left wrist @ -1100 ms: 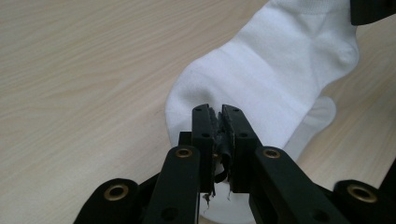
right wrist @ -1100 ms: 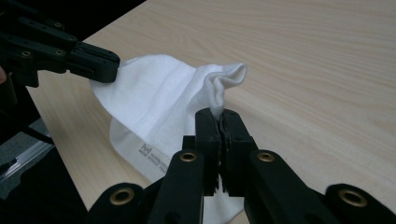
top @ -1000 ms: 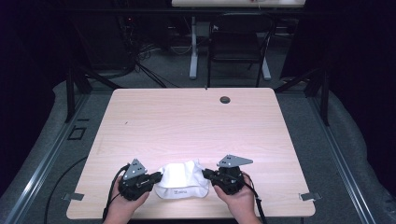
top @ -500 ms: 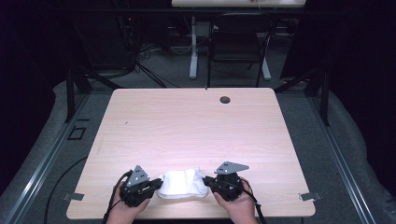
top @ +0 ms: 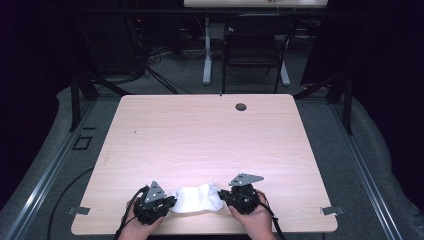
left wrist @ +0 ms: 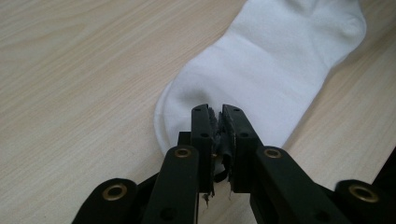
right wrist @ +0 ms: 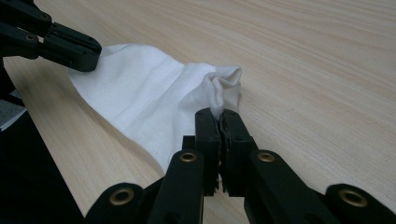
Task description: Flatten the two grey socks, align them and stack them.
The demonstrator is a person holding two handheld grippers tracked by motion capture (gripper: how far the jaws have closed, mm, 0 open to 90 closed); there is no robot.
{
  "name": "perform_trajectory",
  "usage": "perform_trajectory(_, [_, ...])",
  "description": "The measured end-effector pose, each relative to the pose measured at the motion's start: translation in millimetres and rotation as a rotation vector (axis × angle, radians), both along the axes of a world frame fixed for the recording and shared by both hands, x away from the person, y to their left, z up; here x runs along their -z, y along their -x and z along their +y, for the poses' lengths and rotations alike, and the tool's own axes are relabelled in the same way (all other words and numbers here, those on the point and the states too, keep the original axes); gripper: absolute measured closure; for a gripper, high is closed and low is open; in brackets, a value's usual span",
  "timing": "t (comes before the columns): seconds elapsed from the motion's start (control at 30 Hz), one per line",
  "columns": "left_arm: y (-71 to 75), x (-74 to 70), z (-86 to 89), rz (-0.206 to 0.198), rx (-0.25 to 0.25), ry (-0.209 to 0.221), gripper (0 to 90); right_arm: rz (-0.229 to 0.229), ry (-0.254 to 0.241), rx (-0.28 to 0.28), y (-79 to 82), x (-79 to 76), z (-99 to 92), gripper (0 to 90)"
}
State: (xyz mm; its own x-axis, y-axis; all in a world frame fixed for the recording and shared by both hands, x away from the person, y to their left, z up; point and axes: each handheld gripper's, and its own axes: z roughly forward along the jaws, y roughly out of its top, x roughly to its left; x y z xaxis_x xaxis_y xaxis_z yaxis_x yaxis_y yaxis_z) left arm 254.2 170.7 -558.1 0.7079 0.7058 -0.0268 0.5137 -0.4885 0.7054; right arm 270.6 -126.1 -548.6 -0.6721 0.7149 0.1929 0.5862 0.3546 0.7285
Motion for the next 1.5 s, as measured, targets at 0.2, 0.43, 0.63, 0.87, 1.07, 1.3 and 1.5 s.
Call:
perform_trajectory(0.2, [-2.8, 4.1, -0.1, -0.001, -0.008, -0.004, 82.8, 0.010, 0.020, 0.001, -3.3, 4.3, 0.8, 87.2])
perform_trajectory(0.43, [-5.4, 8.7, -0.4, 0.004, -0.011, -0.008, 80.8, 0.018, 0.032, 0.008, -6.0, 9.2, 0.5, 86.7])
perform_trajectory(0.63, [-6.2, 6.4, 0.5, -0.010, -0.008, 0.006, 76.7, 0.039, 0.023, 0.031, -9.3, 13.4, -3.5, 79.8])
perform_trajectory(0.87, [-3.5, -3.4, 3.6, -0.022, 0.000, 0.056, 71.0, -0.068, -0.039, 0.029, -1.2, -2.0, -3.3, 75.1])
perform_trajectory(1.07, [-4.9, 3.5, 0.6, -0.004, 0.015, 0.032, 67.2, -0.104, 0.009, -0.065, 1.7, 2.5, 15.4, 67.0])
perform_trajectory(1.3, [-8.8, 11.7, 0.0, 0.010, 0.026, 0.016, 64.0, -0.052, 0.097, -0.096, -9.4, 20.4, 17.3, 63.1])
perform_trajectory(1.5, [-10.3, 14.9, -0.3, 0.011, 0.033, 0.012, 64.2, -0.029, 0.120, -0.087, -10.7, 25.2, 13.4, 64.8])
